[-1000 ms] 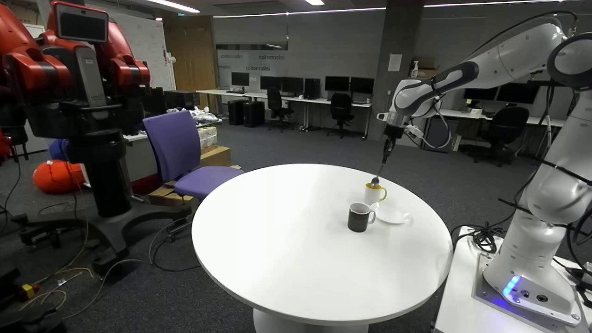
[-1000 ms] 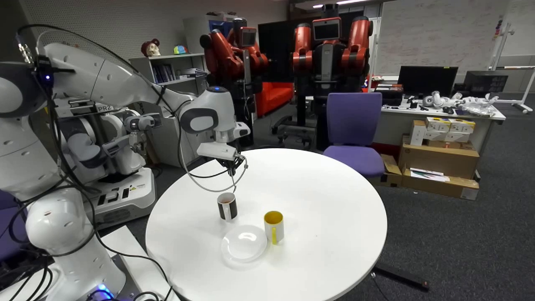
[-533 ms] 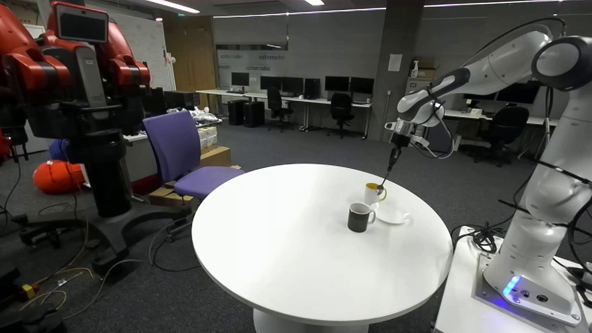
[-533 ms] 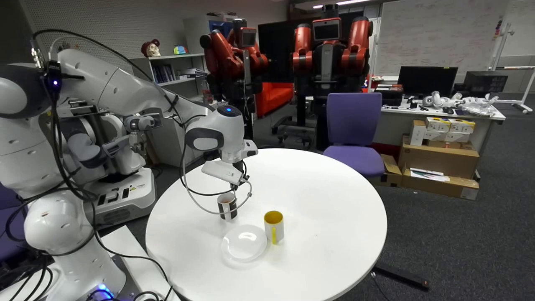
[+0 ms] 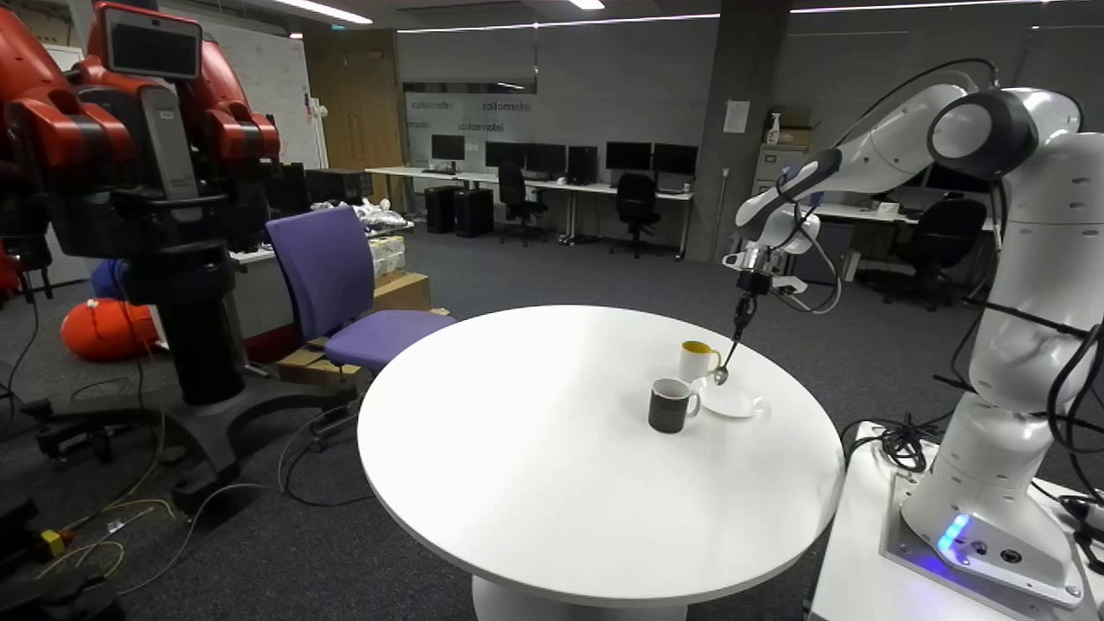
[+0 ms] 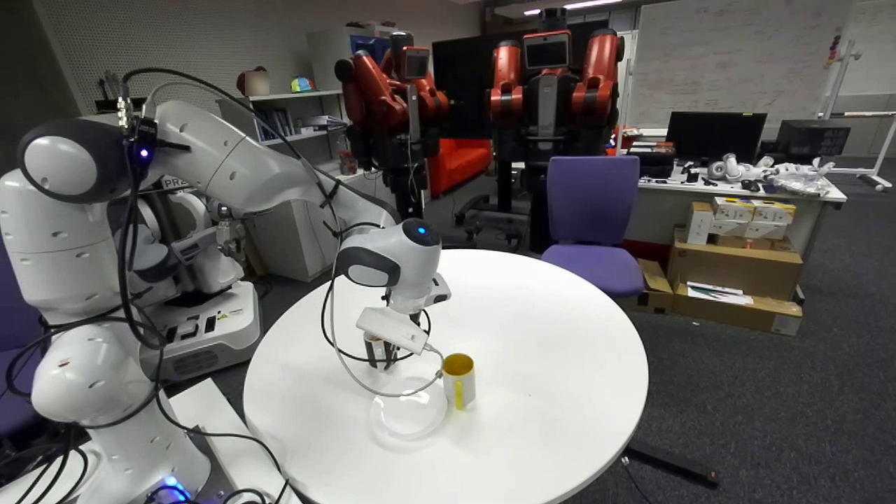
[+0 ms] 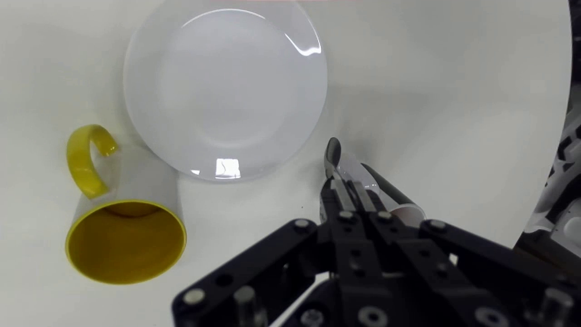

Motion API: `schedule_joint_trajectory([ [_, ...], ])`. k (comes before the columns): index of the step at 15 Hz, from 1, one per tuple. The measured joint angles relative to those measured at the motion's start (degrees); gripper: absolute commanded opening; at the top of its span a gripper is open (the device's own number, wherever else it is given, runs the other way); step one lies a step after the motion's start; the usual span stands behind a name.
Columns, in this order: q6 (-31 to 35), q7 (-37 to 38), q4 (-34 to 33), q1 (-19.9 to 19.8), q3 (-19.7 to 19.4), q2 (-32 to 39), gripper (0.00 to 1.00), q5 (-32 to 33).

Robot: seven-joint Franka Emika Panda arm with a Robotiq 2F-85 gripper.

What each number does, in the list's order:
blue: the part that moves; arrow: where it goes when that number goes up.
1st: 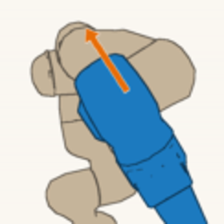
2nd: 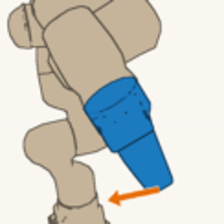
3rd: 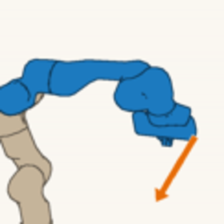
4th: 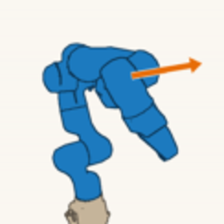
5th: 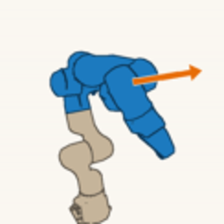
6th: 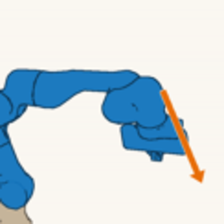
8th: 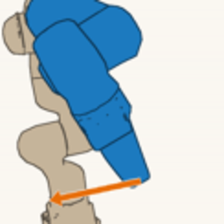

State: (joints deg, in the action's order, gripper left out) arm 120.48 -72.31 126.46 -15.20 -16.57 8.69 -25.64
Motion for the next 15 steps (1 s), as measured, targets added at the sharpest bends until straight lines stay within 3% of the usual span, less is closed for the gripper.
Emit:
schedule_joint_trajectory([
  [4,-3.8,-3.2,-3.4,-3.3,0.2,4.1,0.01,0.0],
  [11,-4.4,-4.0,-4.9,-9.0,0.2,8.7,0.01,-0.2],
  [15,-4.4,-4.0,-5.4,-11.9,0.4,11.1,0.01,-4.4],
])
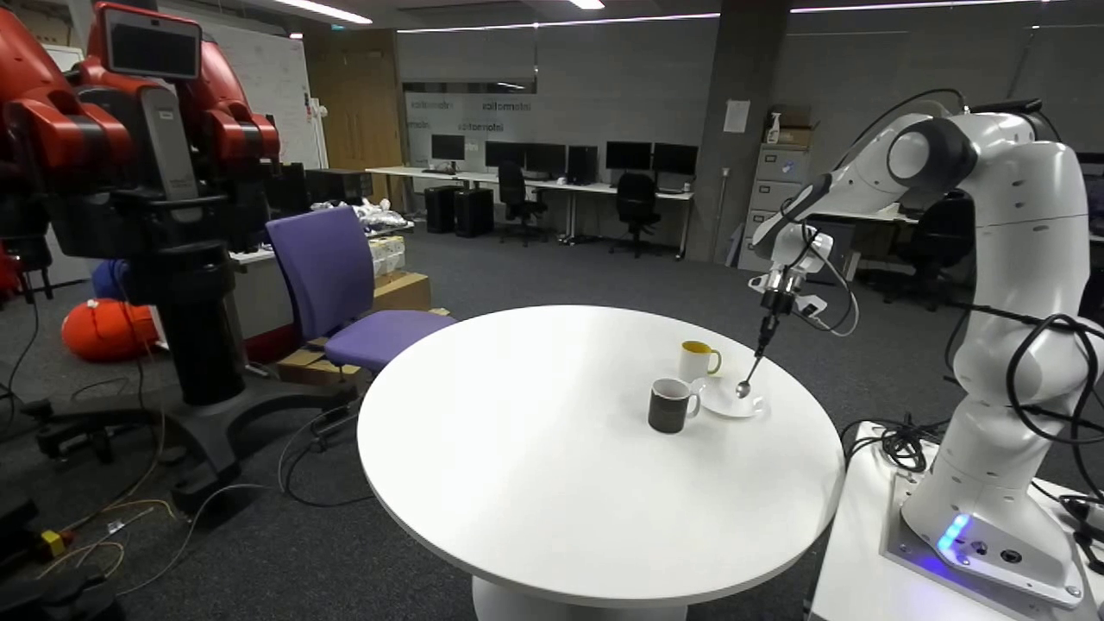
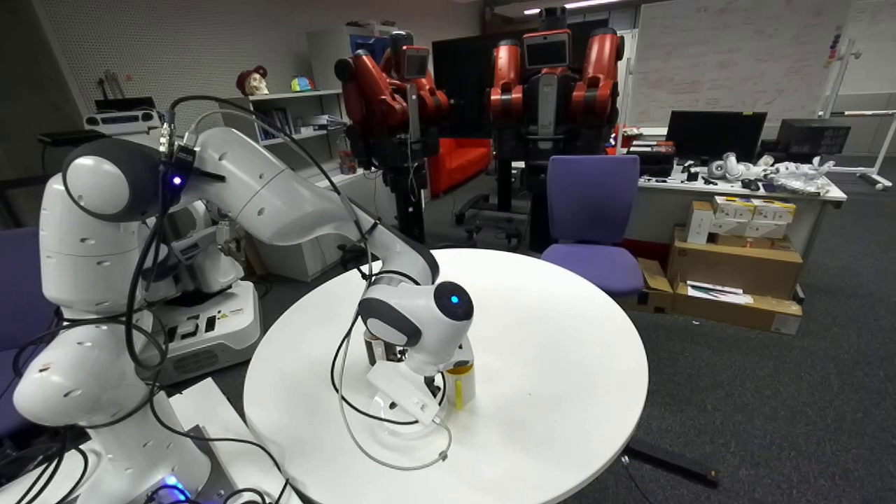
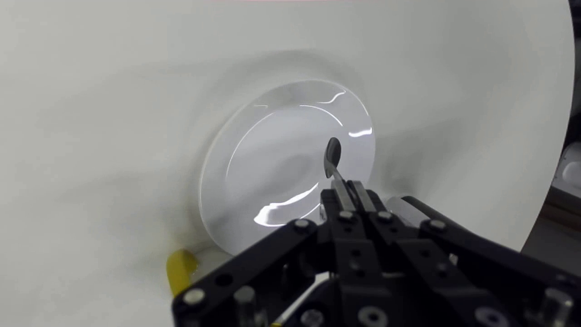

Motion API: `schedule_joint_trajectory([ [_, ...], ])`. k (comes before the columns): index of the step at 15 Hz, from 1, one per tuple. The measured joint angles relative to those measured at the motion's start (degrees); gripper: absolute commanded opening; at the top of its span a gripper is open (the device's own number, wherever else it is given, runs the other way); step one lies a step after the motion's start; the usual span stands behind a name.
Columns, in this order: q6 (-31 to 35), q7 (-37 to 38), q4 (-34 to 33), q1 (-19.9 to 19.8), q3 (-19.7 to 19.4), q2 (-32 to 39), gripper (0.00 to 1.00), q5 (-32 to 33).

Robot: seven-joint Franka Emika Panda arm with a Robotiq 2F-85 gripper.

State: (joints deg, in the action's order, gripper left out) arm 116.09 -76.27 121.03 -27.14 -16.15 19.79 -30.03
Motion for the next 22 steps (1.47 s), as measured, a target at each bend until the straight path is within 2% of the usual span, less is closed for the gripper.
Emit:
schedule_joint_trajectory([
  [5,0.0,0.0,-3.5,-1.6,0.8,3.4,0.01,-6.5],
  [9,-0.5,0.0,-7.2,-1.7,2.1,6.4,0.01,-7.9],
  [16,-9.0,0.0,-13.2,-3.8,4.2,11.9,0.01,-8.1],
  [22,-14.0,0.0,-14.8,-6.9,4.2,14.5,0.01,-8.1],
])
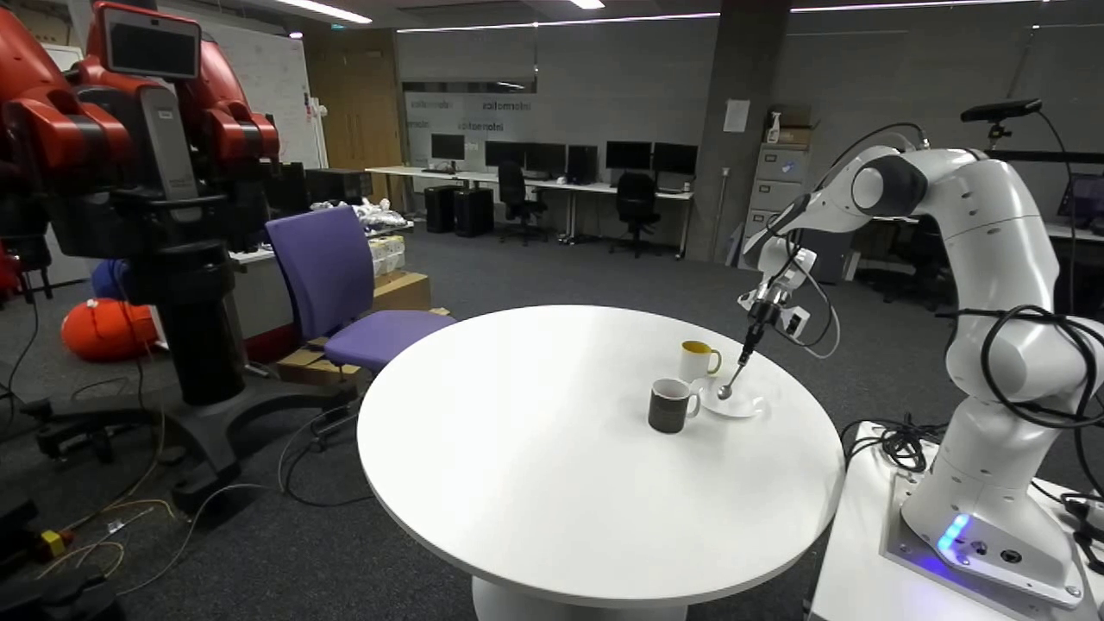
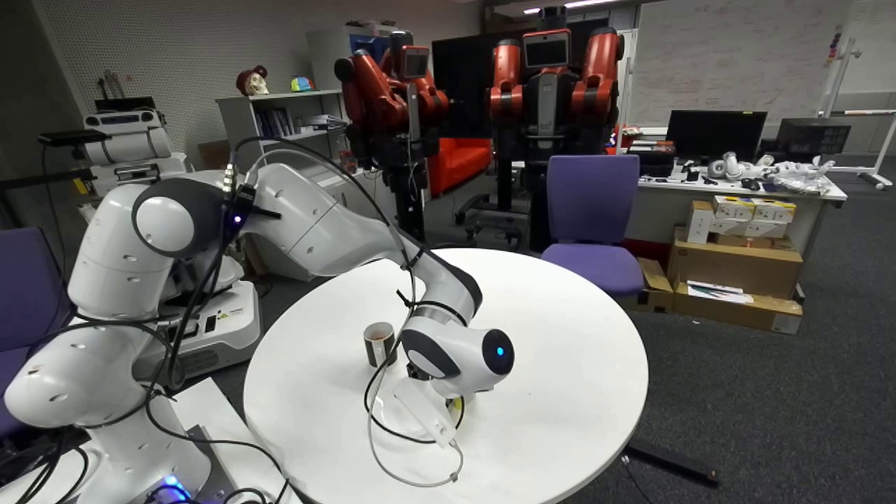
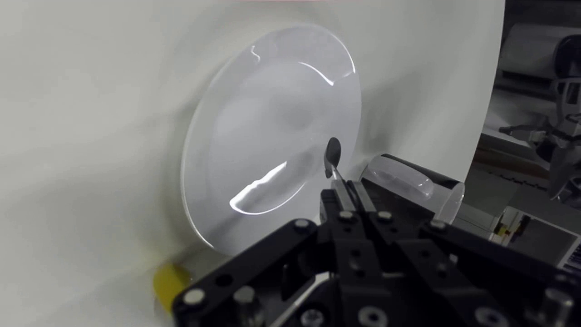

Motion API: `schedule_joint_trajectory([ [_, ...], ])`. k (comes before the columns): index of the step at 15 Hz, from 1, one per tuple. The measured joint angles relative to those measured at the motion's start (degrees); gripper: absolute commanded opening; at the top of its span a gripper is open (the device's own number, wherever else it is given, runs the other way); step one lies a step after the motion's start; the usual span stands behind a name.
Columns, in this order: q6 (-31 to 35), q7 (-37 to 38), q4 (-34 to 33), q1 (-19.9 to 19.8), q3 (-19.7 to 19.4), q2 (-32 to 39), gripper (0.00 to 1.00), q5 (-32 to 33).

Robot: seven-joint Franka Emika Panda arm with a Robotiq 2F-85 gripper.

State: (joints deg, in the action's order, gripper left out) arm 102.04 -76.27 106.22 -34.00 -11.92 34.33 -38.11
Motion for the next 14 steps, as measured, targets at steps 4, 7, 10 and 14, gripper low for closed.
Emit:
schedule_joint_trajectory([
  [4,-0.2,0.0,0.0,-1.3,0.0,1.2,0.01,0.0],
  [7,-0.2,0.0,0.0,-1.7,0.0,1.7,0.01,0.0],
  [10,-0.2,0.0,-0.3,-2.1,0.2,2.4,0.01,0.0],
  [14,-0.3,-0.1,-1.4,-3.0,0.5,3.9,0.01,0.0],
])
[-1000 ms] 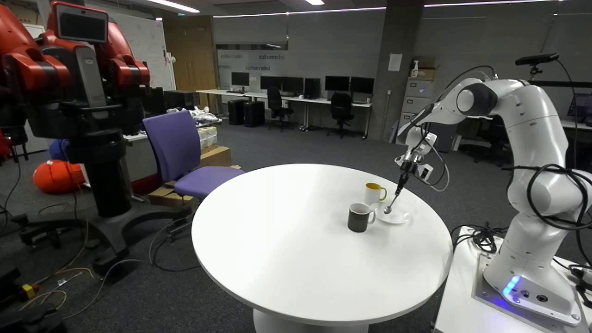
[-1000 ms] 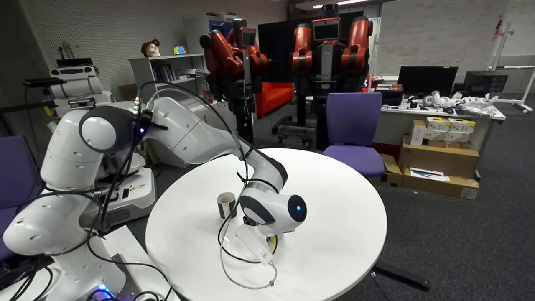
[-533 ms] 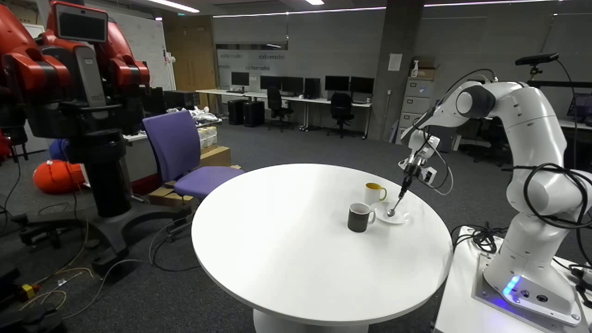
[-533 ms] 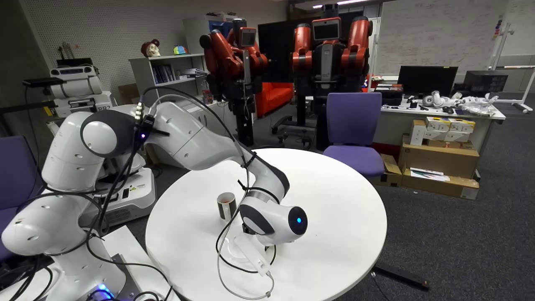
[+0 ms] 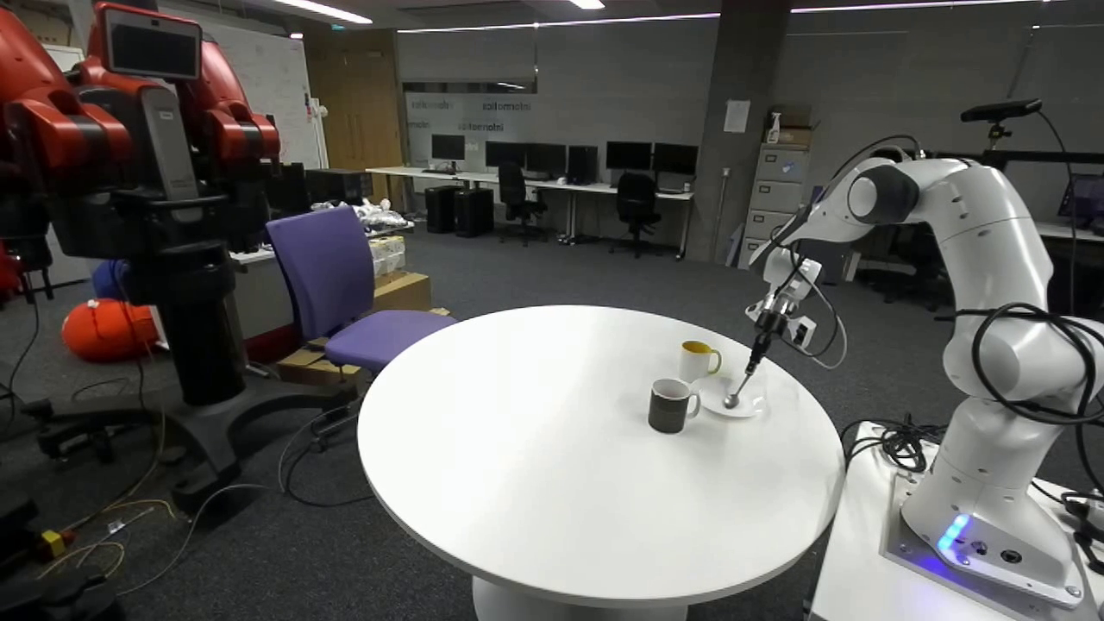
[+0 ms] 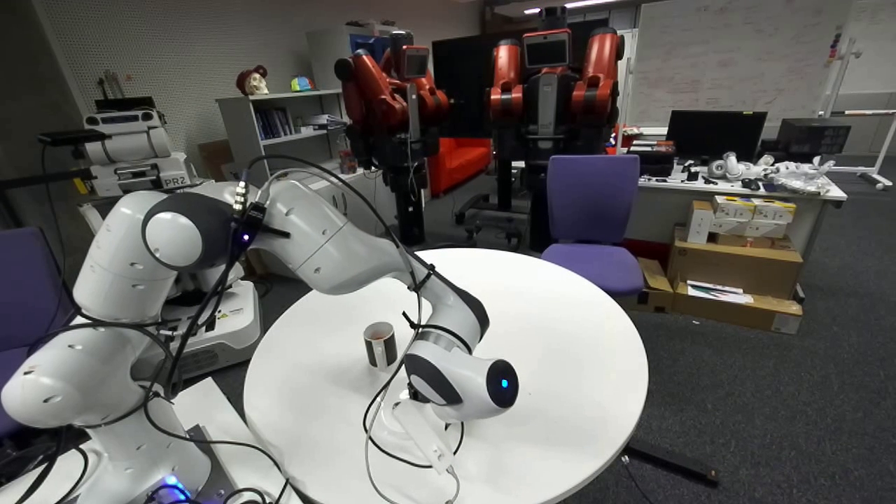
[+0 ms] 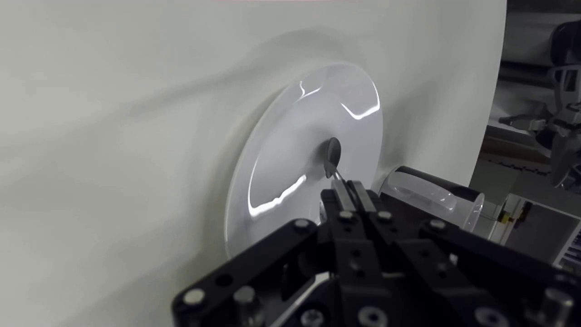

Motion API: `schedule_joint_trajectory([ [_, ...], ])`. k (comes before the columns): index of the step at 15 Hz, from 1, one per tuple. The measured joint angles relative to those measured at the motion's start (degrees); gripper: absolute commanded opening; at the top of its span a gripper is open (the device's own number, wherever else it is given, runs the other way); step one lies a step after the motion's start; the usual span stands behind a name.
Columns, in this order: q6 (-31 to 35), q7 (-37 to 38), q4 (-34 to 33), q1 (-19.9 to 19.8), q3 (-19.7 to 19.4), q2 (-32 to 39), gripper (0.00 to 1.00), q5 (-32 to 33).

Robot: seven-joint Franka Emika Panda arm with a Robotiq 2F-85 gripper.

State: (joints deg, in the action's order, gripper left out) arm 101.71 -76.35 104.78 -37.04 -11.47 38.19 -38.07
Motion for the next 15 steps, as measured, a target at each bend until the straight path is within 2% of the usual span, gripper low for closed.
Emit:
schedule_joint_trajectory([
  [8,-0.7,0.0,-4.7,-3.1,2.0,3.0,0.02,-1.1],
  [9,-0.7,0.0,-5.3,-3.4,2.3,3.4,0.28,-1.3],
  [10,-0.7,0.0,-5.9,-3.6,2.7,3.7,0.28,-1.4],
  [15,-0.8,0.1,-8.1,-3.6,3.3,5.4,0.66,-1.5],
])
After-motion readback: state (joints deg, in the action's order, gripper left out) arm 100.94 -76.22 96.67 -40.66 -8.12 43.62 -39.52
